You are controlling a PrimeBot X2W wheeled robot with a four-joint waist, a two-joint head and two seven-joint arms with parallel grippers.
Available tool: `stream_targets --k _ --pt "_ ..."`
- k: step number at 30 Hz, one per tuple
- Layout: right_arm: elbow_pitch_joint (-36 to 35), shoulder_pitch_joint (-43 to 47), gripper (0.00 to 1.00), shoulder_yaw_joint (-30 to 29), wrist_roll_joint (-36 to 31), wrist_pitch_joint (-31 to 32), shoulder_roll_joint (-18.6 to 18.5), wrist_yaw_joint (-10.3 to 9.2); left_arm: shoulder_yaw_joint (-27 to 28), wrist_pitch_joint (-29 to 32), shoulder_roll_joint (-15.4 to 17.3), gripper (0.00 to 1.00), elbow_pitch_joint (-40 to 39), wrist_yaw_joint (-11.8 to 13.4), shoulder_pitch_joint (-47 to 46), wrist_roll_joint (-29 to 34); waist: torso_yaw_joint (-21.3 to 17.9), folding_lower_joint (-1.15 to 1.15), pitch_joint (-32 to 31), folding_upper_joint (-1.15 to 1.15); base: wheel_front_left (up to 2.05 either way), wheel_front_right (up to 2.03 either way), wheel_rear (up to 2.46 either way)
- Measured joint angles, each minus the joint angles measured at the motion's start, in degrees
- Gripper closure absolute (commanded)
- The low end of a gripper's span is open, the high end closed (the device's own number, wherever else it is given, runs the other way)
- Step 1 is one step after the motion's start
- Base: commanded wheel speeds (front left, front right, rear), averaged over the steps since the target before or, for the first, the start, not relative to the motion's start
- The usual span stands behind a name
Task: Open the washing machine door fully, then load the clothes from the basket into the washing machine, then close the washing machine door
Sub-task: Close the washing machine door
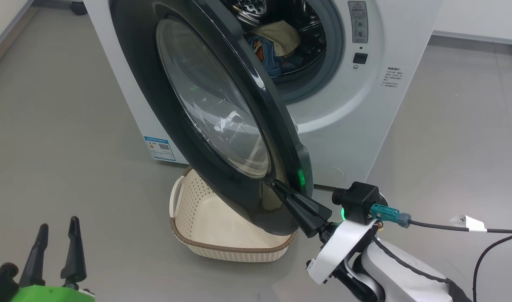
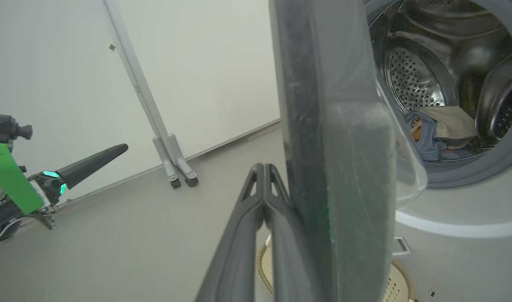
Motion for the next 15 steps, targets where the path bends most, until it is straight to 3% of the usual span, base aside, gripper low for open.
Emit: stream_targets --k 15 --pt "6.4 -2.3 1.0 -4.6 1.0 0.1 -1.8 0.45 -0.3 0.0 0.1 0.0 -1.4 0.0 -0.1 -0.5 1.0 0.0 4.2 0.0 0.0 0.0 0.0"
